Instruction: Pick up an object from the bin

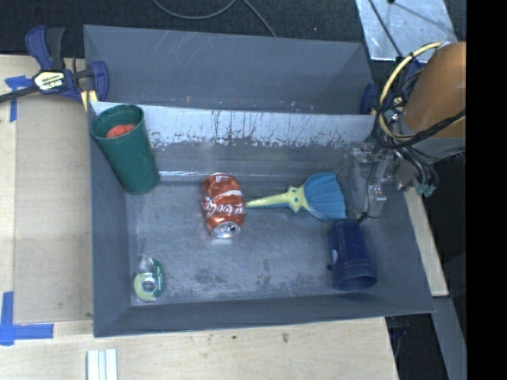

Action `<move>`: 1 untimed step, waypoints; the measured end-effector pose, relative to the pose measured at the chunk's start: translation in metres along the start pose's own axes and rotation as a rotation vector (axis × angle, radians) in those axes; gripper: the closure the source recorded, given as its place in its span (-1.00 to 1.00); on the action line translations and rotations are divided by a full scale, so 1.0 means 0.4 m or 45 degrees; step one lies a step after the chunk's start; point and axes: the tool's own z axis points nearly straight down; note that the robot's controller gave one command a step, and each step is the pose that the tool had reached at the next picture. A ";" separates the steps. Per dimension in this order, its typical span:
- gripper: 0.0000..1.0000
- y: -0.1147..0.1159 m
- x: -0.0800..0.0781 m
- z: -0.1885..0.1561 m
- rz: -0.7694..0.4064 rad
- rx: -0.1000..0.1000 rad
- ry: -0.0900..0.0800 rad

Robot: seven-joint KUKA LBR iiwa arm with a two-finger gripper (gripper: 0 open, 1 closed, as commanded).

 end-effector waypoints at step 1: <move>-1.00 0.022 -0.025 0.069 0.084 0.002 -0.007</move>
Offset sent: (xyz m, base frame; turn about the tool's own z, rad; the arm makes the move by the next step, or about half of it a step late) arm 0.0225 0.0419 -0.0809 0.0737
